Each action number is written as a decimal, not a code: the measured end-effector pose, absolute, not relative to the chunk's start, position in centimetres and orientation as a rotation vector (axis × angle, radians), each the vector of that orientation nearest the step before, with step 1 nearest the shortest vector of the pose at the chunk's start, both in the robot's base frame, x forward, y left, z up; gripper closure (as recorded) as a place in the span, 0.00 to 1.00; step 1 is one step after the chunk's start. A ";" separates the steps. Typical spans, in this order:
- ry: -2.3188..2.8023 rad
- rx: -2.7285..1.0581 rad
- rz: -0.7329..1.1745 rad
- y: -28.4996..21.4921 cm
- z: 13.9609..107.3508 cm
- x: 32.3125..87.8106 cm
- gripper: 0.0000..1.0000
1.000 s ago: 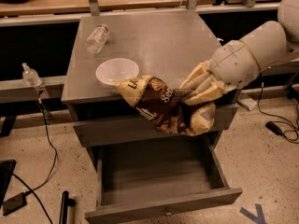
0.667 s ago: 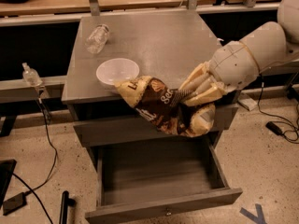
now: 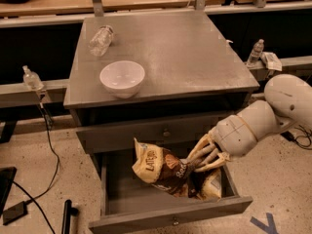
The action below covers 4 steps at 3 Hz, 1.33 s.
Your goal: Place brown chip bag into middle drawer
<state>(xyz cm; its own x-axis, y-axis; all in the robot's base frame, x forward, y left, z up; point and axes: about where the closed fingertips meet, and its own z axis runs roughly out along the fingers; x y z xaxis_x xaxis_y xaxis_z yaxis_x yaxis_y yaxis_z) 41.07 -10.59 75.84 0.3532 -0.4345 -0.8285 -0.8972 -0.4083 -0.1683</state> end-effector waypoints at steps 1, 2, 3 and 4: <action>1.157 -1.990 0.946 -10.6 76.0 41.2 1.00; 1.209 -1.966 0.918 -11.9 74.4 42.1 1.00; 1.299 -1.976 0.779 -15.6 72.7 43.9 1.00; 1.405 -2.038 0.654 -18.4 70.1 44.8 1.00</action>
Offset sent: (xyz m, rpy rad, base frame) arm 0.0249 -0.0382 -0.0373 -0.0427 0.0028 -0.1249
